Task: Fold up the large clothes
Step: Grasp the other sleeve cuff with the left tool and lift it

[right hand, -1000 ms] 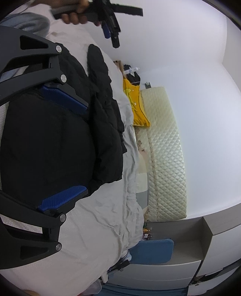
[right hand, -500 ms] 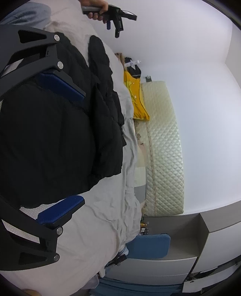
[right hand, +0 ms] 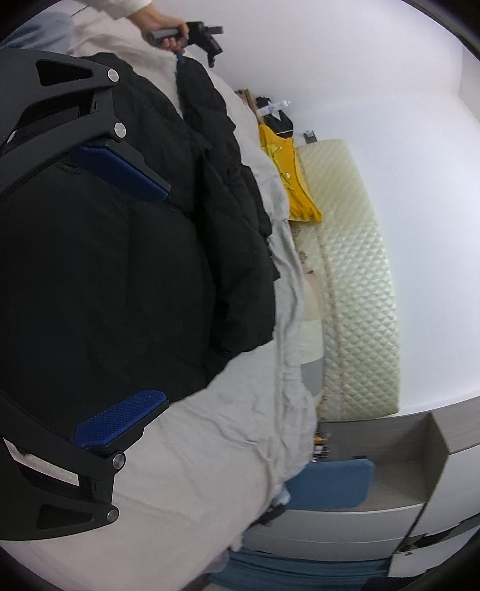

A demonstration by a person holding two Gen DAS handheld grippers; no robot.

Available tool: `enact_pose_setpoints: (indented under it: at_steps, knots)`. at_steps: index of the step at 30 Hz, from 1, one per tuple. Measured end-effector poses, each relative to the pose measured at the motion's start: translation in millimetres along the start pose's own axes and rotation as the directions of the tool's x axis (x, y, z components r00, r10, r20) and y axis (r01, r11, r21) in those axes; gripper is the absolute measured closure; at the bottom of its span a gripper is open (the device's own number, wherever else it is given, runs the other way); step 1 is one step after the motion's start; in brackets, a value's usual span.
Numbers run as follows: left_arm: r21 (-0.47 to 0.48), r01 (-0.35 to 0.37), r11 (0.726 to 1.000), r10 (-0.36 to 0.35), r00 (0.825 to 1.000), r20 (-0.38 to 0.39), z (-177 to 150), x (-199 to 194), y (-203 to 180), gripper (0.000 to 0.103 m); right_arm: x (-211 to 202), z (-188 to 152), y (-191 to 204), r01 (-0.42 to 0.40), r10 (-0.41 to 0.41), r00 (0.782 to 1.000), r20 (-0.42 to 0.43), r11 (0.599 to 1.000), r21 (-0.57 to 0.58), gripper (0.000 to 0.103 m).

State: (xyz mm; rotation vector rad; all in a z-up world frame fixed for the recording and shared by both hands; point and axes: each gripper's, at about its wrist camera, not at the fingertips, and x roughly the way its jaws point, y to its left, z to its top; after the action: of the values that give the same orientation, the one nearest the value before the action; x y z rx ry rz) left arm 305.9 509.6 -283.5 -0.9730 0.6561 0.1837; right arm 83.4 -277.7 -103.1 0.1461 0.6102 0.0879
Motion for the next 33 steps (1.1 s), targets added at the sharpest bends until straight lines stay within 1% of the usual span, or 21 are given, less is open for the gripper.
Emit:
enact_pose_setpoints:
  at_steps: [3,5,8,11,13,16,17,18,20,21,22,23,24,27,30,31,33]
  knots:
    - [-0.099,0.020,0.995,-0.016,0.999,0.038,12,16,36,0.003,11,2,2,0.006,-0.005,0.999,-0.034,1.000,0.021,0.000]
    - [-0.158,0.024,0.987,-0.014,0.998,0.065,22,26,62,0.003,20,5,3,0.008,-0.006,0.998,-0.056,0.999,0.036,0.000]
    - [-0.201,0.060,0.978,-0.038,0.993,0.111,38,36,87,0.003,30,7,5,0.018,-0.015,0.997,-0.074,0.999,0.037,0.000]
    - [-0.192,0.077,0.978,-0.048,0.988,0.147,55,44,93,0.004,40,7,10,0.033,-0.030,0.996,-0.082,0.999,0.028,0.000]
    - [-0.162,0.060,0.985,-0.030,0.983,0.181,65,50,87,0.007,44,7,11,0.041,-0.038,0.996,-0.085,0.999,0.025,0.000]
    - [-0.140,0.031,0.990,-0.005,0.982,0.188,82,62,81,0.012,50,6,12,0.050,-0.048,0.995,-0.087,0.998,0.023,0.000]
    - [-0.140,0.016,0.990,0.011,0.981,0.192,86,67,80,0.020,51,6,13,0.054,-0.052,0.995,-0.090,0.998,0.022,0.000]
    - [-0.149,0.003,0.989,0.027,0.979,0.201,89,71,79,0.032,52,5,14,0.057,-0.055,0.994,-0.093,0.998,0.021,0.000]
    - [-0.185,0.029,0.982,0.014,0.974,0.225,91,74,77,0.040,54,5,16,0.056,-0.054,0.994,-0.098,0.998,0.018,0.000]
    - [-0.191,0.021,0.981,0.024,0.973,0.228,92,74,76,0.047,54,5,17,0.056,-0.055,0.994,-0.097,0.998,0.012,0.000]
    - [-0.192,0.007,0.981,0.037,0.973,0.226,94,76,72,0.051,53,6,17,0.059,-0.058,0.994,-0.094,0.998,0.006,0.000]
    - [-0.185,-0.019,0.982,0.060,0.974,0.217,96,78,68,0.059,53,7,17,0.061,-0.061,0.994,-0.091,0.998,0.001,0.000]
    - [-0.179,-0.036,0.983,0.074,0.975,0.211,98,79,62,0.068,52,8,17,0.062,-0.062,0.994,-0.087,0.998,-0.001,0.000]
    - [-0.153,-0.068,0.986,0.100,0.971,0.218,104,70,45,0.085,48,11,16,0.056,-0.056,0.996,-0.074,0.998,0.004,0.000]
    - [-0.140,-0.101,0.985,0.132,0.964,0.232,109,51,25,0.093,43,13,15,0.055,-0.055,0.997,-0.058,0.999,-0.002,0.000]
    - [-0.128,-0.109,0.986,0.138,0.960,0.244,104,38,19,0.094,40,13,15,0.051,-0.051,0.997,-0.056,0.999,-0.002,0.000]
    - [-0.100,-0.121,0.988,0.143,0.953,0.265,107,25,4,0.095,37,14,13,0.041,-0.041,0.998,-0.053,0.999,0.005,0.000]
